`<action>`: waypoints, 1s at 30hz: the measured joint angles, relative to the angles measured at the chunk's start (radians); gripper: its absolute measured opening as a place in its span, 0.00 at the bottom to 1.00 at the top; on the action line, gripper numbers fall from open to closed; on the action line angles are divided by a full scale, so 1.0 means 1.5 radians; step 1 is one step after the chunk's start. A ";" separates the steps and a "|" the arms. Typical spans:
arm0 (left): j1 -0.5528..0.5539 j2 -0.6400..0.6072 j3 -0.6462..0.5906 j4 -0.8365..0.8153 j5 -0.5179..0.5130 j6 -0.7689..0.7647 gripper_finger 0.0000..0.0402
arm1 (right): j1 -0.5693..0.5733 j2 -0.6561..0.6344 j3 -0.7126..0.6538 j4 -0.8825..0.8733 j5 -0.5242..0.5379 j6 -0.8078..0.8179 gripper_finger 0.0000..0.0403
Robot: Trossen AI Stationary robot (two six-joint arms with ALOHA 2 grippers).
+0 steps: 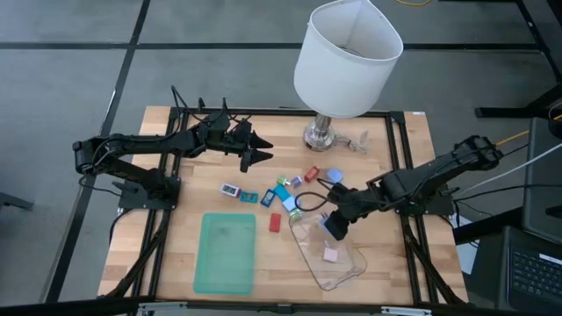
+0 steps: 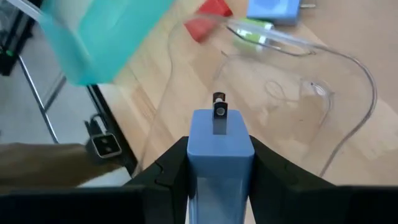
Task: Pick & Place Office items
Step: Put the middle light blue charger adapter into the transparent bin, then put the top light blue charger adapter into the transparent bin
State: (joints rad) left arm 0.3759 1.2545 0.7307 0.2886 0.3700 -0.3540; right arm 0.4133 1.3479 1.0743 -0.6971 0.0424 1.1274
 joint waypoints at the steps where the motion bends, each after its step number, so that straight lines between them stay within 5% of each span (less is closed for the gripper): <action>1: 0.000 0.000 0.000 0.000 -0.004 -0.001 0.56 | 0.000 0.000 -0.004 -0.003 -0.004 -0.006 0.29; 6: 0.000 0.000 0.000 0.001 -0.075 -0.001 0.56 | -0.001 0.004 -0.007 -0.023 -0.003 -0.026 0.30; 14: 0.001 0.000 0.000 0.060 -0.126 -0.068 0.56 | -0.028 0.004 -0.007 -0.091 -0.019 -0.077 0.68; 23: -0.001 0.000 0.000 0.065 -0.131 -0.140 0.56 | -0.057 0.004 -0.008 -0.096 0.046 -0.154 0.60; 30: -0.056 0.000 0.000 0.065 -0.174 -0.089 0.56 | -0.123 0.004 -0.008 -0.164 0.087 -0.236 0.55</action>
State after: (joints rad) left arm 0.2912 1.2545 0.7303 0.3862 0.1093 -0.4873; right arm 0.2291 1.3544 1.0630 -0.9435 0.1727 0.7738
